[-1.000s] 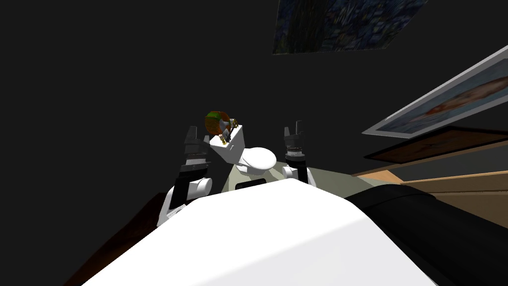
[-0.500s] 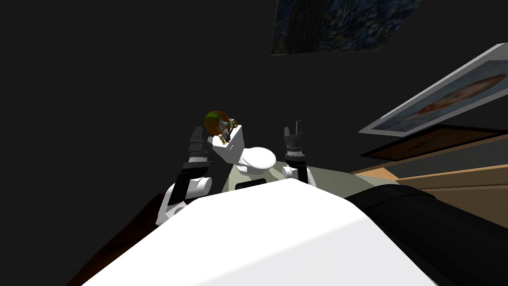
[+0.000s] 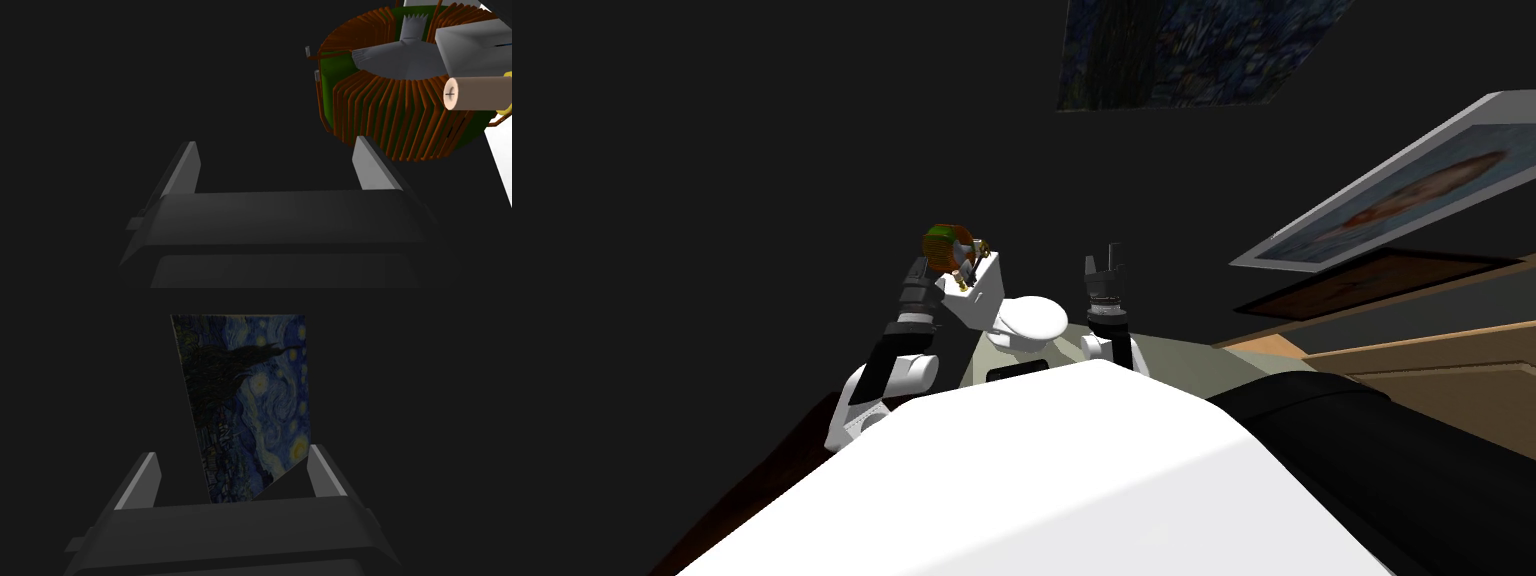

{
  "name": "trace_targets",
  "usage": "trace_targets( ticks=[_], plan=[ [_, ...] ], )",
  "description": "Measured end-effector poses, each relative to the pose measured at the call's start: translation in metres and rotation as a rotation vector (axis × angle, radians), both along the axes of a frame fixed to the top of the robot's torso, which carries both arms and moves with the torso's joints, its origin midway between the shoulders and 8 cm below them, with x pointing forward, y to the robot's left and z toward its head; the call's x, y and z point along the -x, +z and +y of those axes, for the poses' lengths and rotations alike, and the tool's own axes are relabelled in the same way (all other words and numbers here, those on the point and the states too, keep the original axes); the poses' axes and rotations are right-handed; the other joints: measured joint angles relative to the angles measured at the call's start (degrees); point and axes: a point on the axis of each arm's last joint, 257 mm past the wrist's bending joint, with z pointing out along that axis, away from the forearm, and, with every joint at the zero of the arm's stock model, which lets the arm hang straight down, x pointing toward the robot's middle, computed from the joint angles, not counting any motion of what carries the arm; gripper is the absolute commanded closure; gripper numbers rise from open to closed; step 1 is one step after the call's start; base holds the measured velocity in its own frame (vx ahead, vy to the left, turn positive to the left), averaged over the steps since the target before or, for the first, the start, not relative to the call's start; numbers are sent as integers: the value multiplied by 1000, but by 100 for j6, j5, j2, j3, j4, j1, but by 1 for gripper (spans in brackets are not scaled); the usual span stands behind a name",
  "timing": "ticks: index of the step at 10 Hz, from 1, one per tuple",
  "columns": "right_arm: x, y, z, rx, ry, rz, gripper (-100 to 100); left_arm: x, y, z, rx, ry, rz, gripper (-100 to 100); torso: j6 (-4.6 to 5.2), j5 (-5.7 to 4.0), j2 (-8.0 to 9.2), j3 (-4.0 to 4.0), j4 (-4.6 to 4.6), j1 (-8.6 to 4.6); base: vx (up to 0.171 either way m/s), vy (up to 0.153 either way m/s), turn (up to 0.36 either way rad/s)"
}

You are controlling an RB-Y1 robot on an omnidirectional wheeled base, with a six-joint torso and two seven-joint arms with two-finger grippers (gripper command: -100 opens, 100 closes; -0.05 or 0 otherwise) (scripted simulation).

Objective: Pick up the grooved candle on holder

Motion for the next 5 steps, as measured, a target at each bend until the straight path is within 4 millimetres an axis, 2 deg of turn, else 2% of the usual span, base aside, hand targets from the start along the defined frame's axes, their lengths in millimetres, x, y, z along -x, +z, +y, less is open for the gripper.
trace_targets(
  ticks=[5],
  plan=[
    [0,0,0,0,0,0,0,-11,-20,-3,-7,-9,106,-100,0,0,-1,-1,0,0,-2,10,-29]
  ],
)
